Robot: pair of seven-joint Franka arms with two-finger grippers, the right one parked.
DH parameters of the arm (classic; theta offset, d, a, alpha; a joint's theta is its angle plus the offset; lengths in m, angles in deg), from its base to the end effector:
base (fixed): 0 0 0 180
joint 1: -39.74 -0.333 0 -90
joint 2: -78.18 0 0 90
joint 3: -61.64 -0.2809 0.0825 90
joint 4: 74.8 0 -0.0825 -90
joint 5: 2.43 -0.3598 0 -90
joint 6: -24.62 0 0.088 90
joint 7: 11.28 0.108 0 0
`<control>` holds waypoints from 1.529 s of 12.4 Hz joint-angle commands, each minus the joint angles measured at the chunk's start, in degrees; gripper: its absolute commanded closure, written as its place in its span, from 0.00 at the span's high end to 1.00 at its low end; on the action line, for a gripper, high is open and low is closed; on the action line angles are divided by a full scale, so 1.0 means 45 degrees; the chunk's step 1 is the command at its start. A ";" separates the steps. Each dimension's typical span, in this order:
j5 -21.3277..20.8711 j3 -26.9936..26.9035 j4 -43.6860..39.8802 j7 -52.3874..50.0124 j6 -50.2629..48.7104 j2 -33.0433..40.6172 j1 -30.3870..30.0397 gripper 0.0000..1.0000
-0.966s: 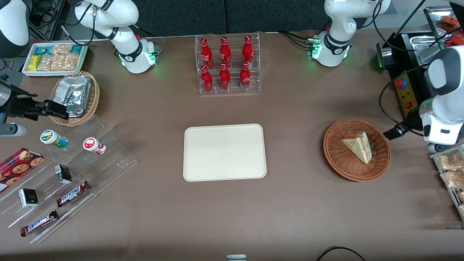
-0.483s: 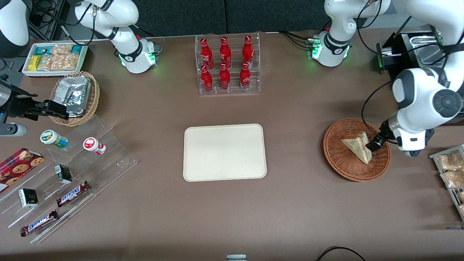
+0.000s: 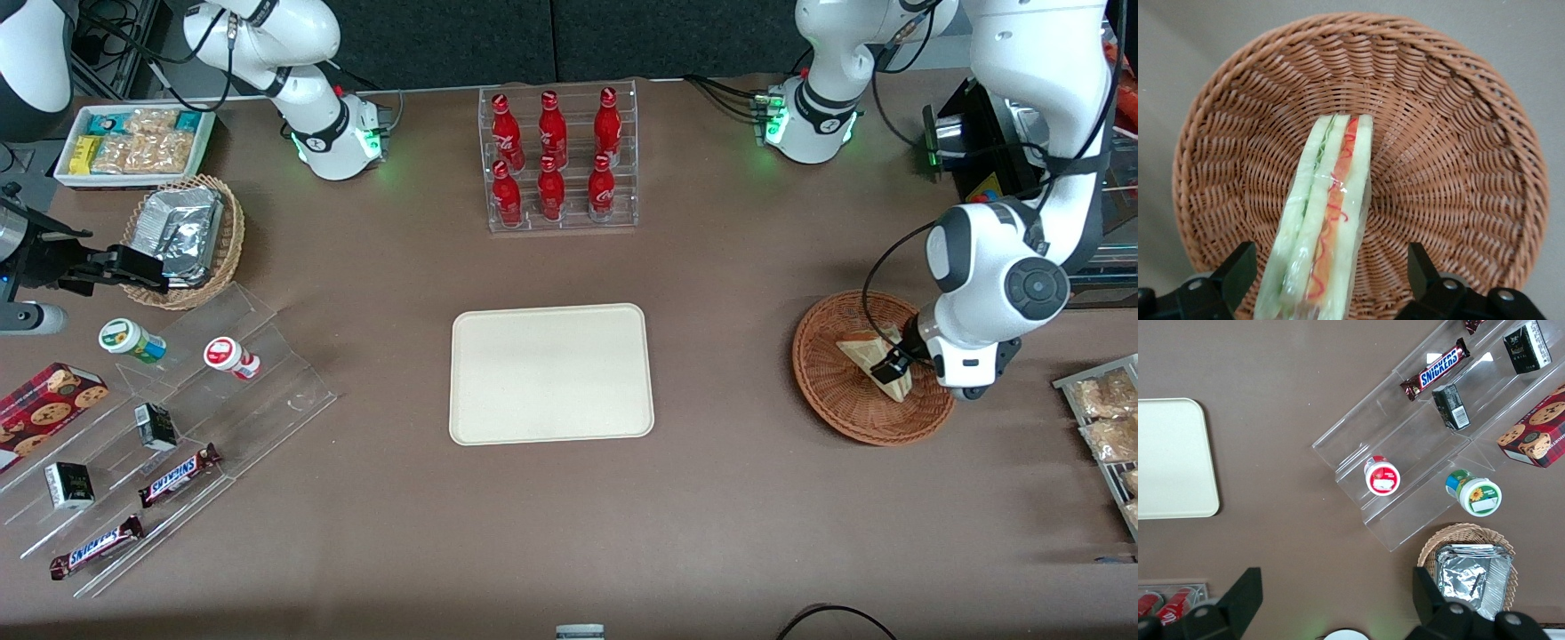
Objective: Place sandwich from basket to tray
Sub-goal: 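Close the left gripper on the wrapped sandwich wedge, then lift the sandwich and carry it over the cream tray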
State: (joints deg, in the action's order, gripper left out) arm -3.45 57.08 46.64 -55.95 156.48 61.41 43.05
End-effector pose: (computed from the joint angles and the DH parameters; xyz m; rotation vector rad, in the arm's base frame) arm 0.5368 0.0122 0.2483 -2.8306 -1.1747 0.1366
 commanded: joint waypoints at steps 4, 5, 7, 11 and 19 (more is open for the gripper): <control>-0.0008 -0.0022 0.0005 -0.0151 0.0639 -0.0785 0.0086 0.66; -0.0008 -0.0022 0.0024 -0.0150 0.0620 -0.0785 0.0086 0.31; -0.0066 -0.0022 -0.0014 0.0179 0.0193 -0.0572 0.0086 0.00; -0.0047 0.0444 -0.2913 0.1684 -0.4541 -0.0082 0.0261 0.00; 0.0419 0.2810 -0.7669 0.1100 -0.8425 -0.0840 0.3809 0.00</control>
State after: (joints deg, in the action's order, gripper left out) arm -2.71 70.25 14.83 -50.69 118.65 60.68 55.39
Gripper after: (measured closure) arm 0.811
